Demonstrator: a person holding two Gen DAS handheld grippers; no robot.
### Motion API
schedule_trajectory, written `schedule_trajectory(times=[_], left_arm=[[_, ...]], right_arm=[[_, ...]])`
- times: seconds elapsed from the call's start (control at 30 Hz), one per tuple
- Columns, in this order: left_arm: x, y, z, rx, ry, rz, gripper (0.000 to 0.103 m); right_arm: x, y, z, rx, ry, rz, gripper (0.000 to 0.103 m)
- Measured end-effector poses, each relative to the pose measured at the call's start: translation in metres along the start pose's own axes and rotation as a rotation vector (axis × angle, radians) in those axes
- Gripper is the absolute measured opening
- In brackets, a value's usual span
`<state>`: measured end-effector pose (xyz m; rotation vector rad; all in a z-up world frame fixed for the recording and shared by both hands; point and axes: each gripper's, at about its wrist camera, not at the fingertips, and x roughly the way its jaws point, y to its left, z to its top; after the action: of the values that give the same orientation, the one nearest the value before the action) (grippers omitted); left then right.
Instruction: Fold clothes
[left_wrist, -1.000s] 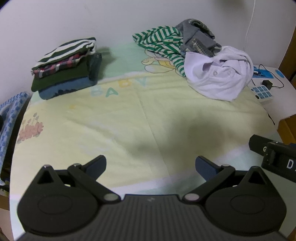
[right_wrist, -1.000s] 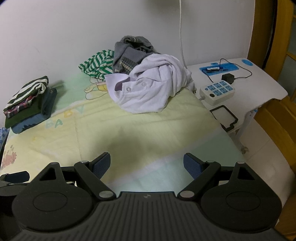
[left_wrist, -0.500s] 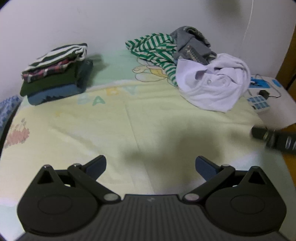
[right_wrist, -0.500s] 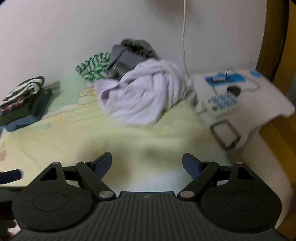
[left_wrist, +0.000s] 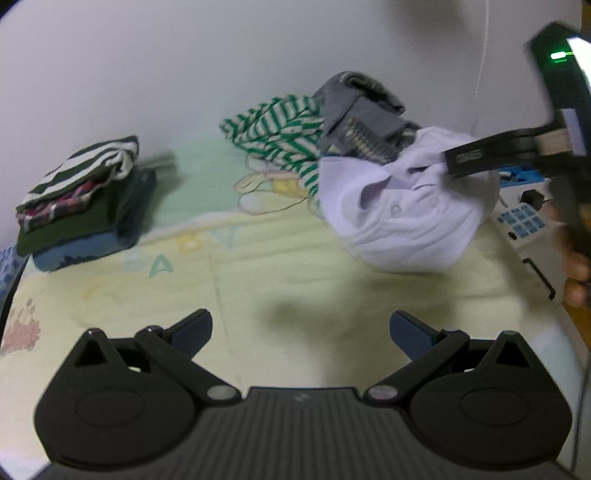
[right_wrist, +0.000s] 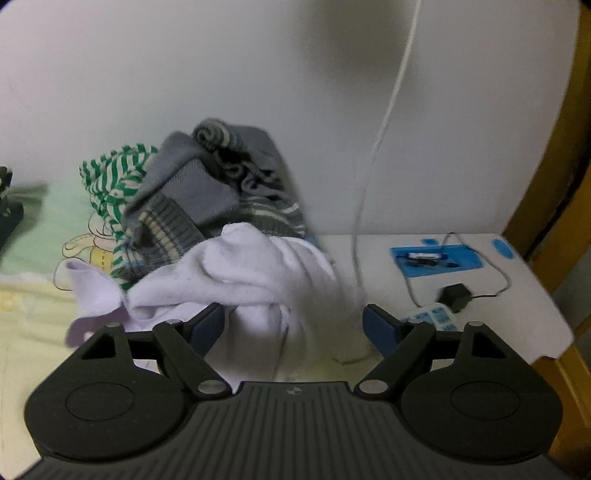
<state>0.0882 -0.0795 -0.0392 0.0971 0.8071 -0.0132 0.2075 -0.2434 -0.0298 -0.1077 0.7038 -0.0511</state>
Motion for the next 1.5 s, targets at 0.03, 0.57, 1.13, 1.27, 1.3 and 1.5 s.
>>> schedule_trajectory(times=[0.03, 0.57, 1.13, 1.27, 1.3, 1.5], left_arm=[[0.003, -0.003, 0.000, 0.004, 0.003, -0.002, 0.102], [0.084, -0.032, 0.041, 0.010, 0.067, -0.063, 0.102], [0.089, -0.074, 0.037, 0.135, 0.055, -0.096, 0.018], [0.086, -0.069, 0.038, 0.111, 0.055, -0.086, 0.016], [0.085, -0.069, 0.038, 0.107, 0.053, -0.081, 0.016], [0.065, -0.053, 0.045, 0.049, 0.010, -0.047, 0.009]], right_arm=[[0.007, -0.003, 0.001, 0.010, 0.009, 0.034, 0.072], [-0.016, -0.051, -0.032, 0.117, 0.014, 0.240, 0.023], [-0.041, -0.042, -0.063, -0.084, -0.075, 0.083, 0.077], [-0.025, -0.020, -0.058, -0.198, -0.097, 0.013, 0.076], [-0.021, -0.019, -0.057, -0.199, -0.102, 0.024, 0.073], [-0.037, -0.027, -0.036, -0.094, -0.113, 0.163, 0.020]])
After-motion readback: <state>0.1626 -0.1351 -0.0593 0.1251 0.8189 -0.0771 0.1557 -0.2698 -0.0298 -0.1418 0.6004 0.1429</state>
